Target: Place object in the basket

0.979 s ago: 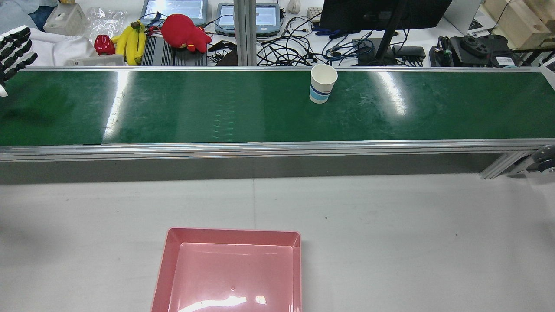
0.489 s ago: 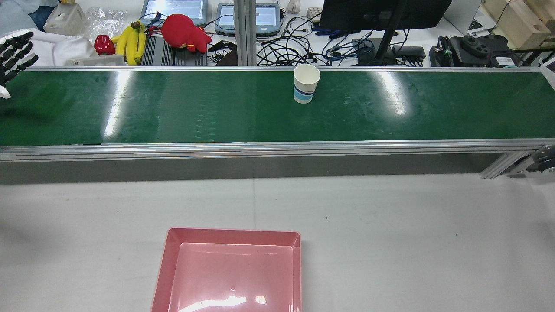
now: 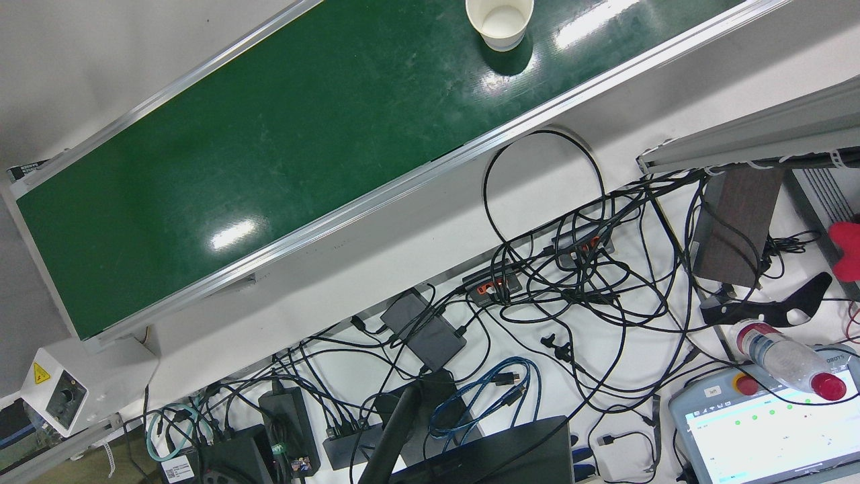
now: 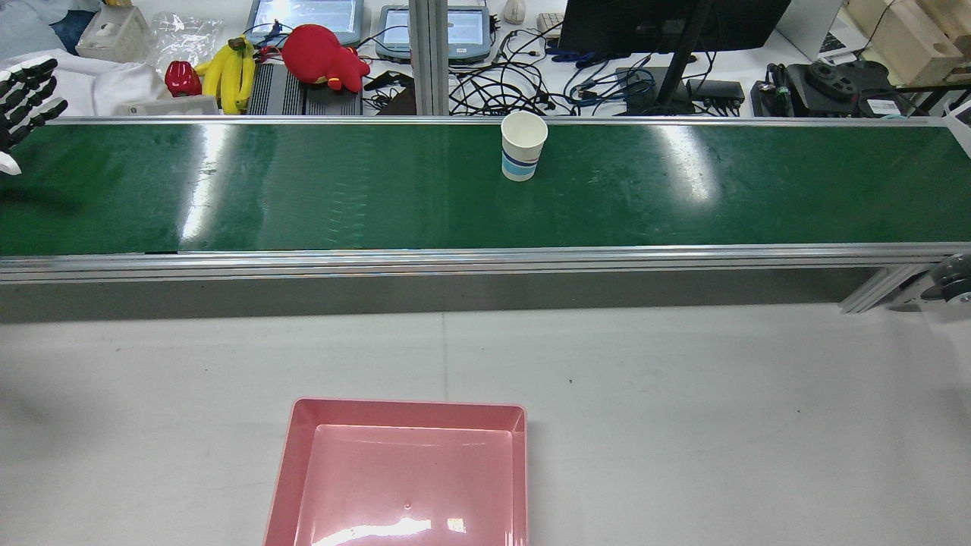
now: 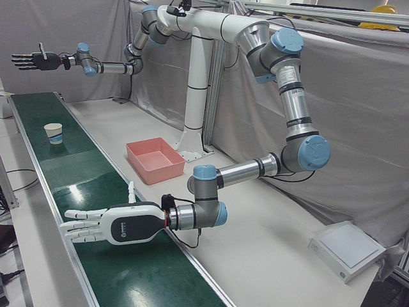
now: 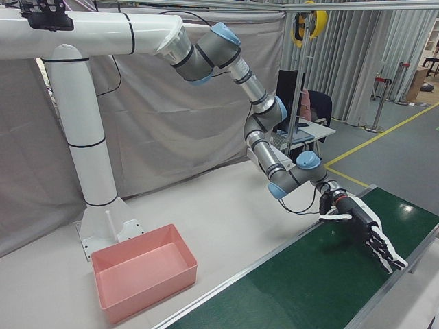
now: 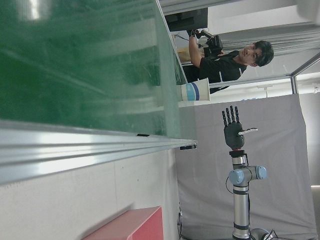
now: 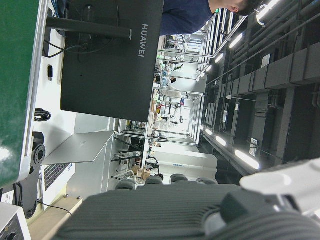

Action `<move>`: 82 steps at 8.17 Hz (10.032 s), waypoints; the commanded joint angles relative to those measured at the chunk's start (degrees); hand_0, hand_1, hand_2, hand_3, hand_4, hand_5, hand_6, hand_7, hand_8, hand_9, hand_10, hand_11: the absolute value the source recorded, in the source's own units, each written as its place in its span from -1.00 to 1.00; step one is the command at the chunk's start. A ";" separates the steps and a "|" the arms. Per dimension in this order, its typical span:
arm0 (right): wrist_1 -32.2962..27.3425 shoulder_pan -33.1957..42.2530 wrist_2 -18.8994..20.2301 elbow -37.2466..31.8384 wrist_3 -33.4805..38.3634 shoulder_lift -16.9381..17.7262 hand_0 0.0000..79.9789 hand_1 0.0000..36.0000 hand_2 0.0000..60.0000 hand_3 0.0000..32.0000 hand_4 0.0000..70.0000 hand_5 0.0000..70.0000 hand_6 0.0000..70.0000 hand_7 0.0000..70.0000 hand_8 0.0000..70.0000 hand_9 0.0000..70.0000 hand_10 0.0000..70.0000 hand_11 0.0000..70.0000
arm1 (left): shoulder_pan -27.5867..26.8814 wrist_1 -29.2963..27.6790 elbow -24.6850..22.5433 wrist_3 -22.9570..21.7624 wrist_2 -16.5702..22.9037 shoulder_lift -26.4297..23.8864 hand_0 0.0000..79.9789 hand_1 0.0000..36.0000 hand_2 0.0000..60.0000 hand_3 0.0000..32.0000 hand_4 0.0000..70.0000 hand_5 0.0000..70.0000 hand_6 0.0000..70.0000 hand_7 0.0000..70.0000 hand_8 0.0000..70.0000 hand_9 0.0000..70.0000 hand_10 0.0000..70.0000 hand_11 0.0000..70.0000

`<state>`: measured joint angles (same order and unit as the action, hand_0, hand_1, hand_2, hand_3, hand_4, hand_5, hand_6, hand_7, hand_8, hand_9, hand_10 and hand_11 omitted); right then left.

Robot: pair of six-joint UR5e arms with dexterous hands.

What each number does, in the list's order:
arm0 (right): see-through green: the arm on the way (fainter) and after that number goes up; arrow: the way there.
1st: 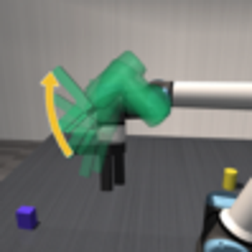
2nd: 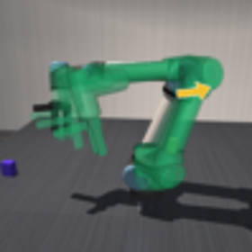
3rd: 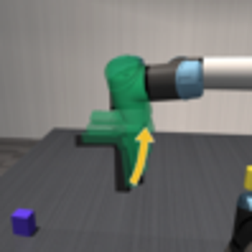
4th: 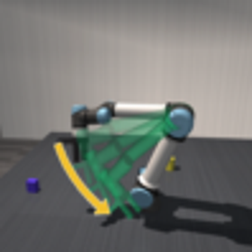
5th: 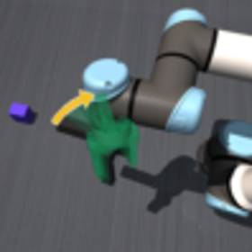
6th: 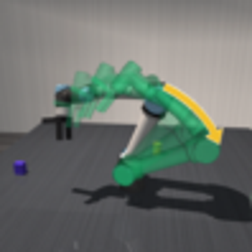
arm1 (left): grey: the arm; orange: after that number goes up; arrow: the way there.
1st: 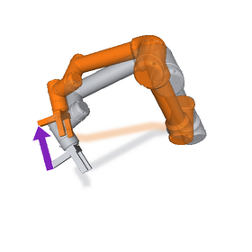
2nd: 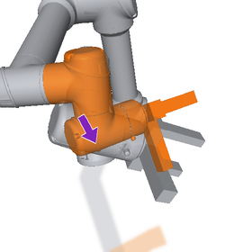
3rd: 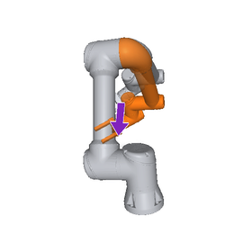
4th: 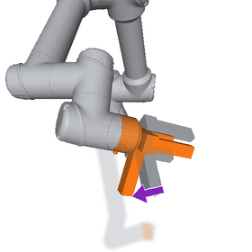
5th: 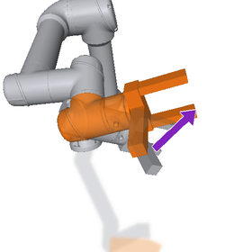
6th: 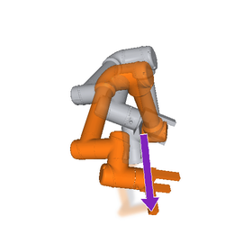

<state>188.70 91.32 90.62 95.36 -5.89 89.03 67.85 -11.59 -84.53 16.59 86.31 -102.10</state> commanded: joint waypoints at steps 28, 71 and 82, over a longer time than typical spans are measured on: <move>0.00 0.08 0.00 0.09 0.00 0.00 -1.00 -1.00 -1.00 -1.00 -1.00 -1.00 -1.00 -1.00 -1.00 -1.00 -1.00 -1.00 | -5.54 8.61 -0.37 3.80 -8.88 -6.97 0.42 -0.54 -1.00 -1.00 -0.91 -0.57 -0.99 -1.00 -1.00 -1.00 -0.92 -0.82; 0.00 0.08 0.00 0.09 0.00 0.00 -1.00 -1.00 -1.00 -1.00 -1.00 -1.00 -1.00 -1.00 -1.00 -1.00 -1.00 -1.00 | -7.12 9.92 -1.16 5.82 -8.88 -6.79 0.52 -0.37 -1.00 -1.00 -0.94 -0.62 -0.98 -1.00 -1.00 -1.00 -0.91 -0.79; 0.00 0.08 0.00 0.09 0.00 0.00 -1.00 -1.00 -1.00 -1.00 -1.00 -1.00 -1.00 -1.00 -1.00 -1.00 -1.00 -1.00 | -6.59 11.77 -1.33 9.33 -8.70 -6.88 0.53 -0.37 -1.00 -1.00 -0.97 -0.64 -0.99 -1.00 -1.00 -1.00 -0.92 -0.81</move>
<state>188.70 91.41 90.62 95.45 -5.89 89.03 60.99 0.02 -85.72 25.84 77.50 -108.96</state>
